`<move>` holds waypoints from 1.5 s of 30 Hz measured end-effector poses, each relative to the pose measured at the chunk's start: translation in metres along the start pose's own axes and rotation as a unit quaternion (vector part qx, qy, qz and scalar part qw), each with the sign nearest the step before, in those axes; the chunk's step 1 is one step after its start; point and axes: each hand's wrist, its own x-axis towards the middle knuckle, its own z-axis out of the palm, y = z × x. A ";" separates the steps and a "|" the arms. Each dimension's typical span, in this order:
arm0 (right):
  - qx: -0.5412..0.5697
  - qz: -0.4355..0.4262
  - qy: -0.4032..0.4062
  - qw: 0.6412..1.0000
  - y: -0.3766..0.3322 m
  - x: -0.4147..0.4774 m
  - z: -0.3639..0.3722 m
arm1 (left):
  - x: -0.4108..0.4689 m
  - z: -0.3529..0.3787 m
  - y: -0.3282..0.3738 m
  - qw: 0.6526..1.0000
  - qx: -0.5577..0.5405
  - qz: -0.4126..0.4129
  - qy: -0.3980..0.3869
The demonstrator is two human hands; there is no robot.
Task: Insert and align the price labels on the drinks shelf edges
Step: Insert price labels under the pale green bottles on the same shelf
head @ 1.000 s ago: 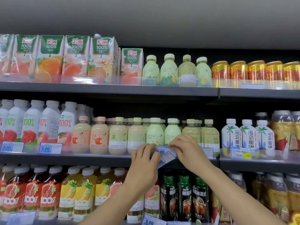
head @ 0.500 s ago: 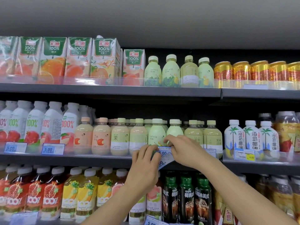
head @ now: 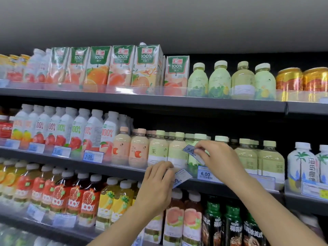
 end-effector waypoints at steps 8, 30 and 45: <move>0.128 0.030 0.018 0.991 -0.085 0.014 0.069 | -0.051 -0.036 -0.122 0.997 0.050 -0.048 -0.027; 0.049 0.030 -0.033 0.998 -0.180 0.038 0.139 | -0.048 -0.048 -0.190 0.999 -0.049 0.015 -0.004; 0.125 0.052 -0.067 0.989 -0.147 0.011 0.081 | -0.011 -0.044 -0.143 0.988 -0.149 -0.008 0.028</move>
